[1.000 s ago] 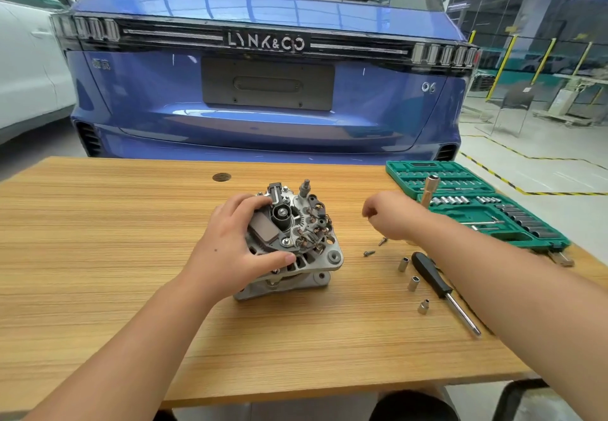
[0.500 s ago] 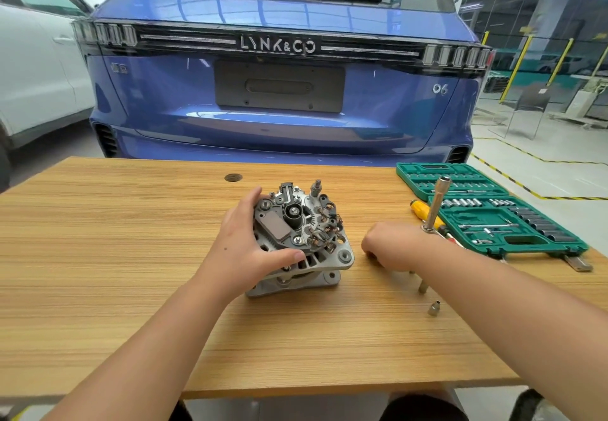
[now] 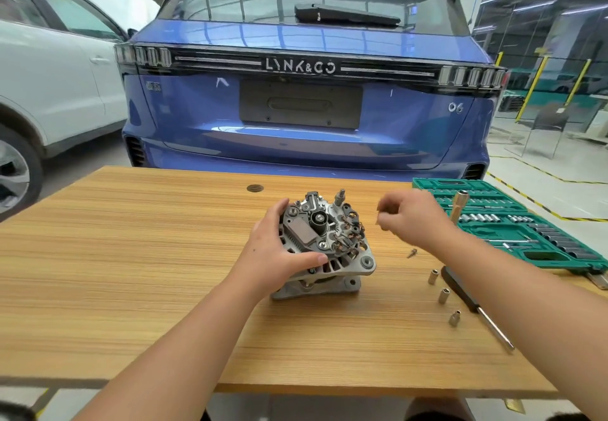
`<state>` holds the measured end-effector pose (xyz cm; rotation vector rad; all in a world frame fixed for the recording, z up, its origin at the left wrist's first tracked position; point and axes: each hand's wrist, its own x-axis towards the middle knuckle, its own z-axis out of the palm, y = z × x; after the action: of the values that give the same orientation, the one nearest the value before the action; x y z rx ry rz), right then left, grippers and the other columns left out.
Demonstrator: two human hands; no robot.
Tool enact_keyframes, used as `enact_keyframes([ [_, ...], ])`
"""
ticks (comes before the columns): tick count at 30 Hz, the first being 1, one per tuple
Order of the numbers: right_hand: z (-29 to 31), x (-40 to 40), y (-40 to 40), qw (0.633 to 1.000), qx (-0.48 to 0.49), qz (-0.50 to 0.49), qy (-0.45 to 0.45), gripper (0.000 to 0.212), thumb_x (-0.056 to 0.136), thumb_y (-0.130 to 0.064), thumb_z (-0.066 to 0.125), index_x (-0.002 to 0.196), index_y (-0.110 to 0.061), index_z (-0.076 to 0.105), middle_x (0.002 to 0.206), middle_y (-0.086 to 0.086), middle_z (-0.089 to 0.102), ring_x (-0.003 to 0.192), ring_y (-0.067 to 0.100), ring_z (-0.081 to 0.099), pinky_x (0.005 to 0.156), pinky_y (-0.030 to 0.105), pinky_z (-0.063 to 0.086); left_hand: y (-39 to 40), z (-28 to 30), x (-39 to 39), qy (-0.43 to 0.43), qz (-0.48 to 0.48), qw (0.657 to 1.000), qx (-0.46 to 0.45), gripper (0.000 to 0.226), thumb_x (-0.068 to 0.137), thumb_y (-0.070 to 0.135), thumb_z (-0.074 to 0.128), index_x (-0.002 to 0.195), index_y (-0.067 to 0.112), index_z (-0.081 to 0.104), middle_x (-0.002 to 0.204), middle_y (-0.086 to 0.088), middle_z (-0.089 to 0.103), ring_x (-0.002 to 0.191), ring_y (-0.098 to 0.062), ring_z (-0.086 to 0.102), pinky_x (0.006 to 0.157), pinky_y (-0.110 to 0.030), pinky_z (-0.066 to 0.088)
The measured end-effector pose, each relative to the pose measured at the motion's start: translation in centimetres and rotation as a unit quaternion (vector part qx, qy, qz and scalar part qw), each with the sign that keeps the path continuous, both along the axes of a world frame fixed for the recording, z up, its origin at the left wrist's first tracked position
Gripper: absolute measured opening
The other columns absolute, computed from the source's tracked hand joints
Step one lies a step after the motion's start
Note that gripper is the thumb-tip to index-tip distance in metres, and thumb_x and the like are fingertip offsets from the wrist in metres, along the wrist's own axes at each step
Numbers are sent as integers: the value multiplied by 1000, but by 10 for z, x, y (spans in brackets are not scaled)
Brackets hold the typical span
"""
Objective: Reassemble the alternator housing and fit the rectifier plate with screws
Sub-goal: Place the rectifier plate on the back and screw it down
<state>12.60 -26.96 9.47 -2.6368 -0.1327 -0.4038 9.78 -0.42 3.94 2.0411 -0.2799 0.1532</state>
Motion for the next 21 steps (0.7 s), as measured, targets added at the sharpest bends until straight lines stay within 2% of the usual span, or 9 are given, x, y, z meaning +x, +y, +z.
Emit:
enact_keyframes([
  [2,20,-11,15,991,125,28,-32,9,87,-16,74,80,-20,70,72,-2,74,73,17,72,70,40,61,0,0,0,-2,2,1000,-5,122,47,67,87,148,54,21,153,11,39,135,-15,45,113,-47,43],
  [4,37,-23,35,969,228,84,-44,6,86,-13,77,82,-17,74,72,0,75,73,20,75,68,37,63,0,-1,0,-2,3,1000,-14,120,46,66,88,147,54,23,151,11,41,133,-14,46,113,-48,43],
  [6,49,-33,59,953,265,140,-40,6,85,-12,78,82,-17,75,73,1,76,74,21,75,68,35,63,0,-2,0,-4,5,1000,-21,118,46,65,89,145,54,25,148,11,43,132,-13,47,112,-48,44],
  [8,53,-36,81,963,209,162,-47,9,84,-15,79,79,-20,75,71,-2,74,70,16,73,66,30,61,0,-2,1,-4,4,1000,-29,115,46,62,89,143,53,29,144,11,47,131,-13,49,111,-48,45],
  [10,53,-36,101,982,74,161,-71,12,86,-20,77,76,-25,72,69,-11,70,70,4,67,63,17,53,0,-2,1,1,-1,999,-39,113,46,59,90,143,51,32,141,9,49,128,-15,53,107,-47,48],
  [11,53,-36,109,984,7,161,-74,11,89,-22,75,79,-27,73,73,-15,68,74,2,65,65,17,50,0,-1,1,3,-2,999,-40,113,46,59,90,143,52,32,140,9,50,126,-15,54,105,-47,50],
  [13,53,-34,120,981,-87,161,-59,9,94,-24,68,91,-24,76,86,-10,69,82,9,64,73,27,55,0,-1,2,3,-2,999,-37,112,47,59,89,143,53,31,138,10,50,123,-15,55,103,-47,52],
  [15,52,-31,126,974,-156,156,-50,16,98,-23,61,102,-21,76,94,-2,70,87,18,64,79,38,57,0,-1,2,1,-5,999,-36,110,48,59,88,141,55,31,137,10,51,122,-14,55,102,-47,52],
  [21,50,-26,134,959,-234,153,-45,19,99,-19,55,104,-20,74,98,3,68,90,23,63,82,42,57,2,-3,3,-9,-11,999,-37,103,48,58,88,134,59,32,132,12,50,119,-9,52,96,-37,50],
])
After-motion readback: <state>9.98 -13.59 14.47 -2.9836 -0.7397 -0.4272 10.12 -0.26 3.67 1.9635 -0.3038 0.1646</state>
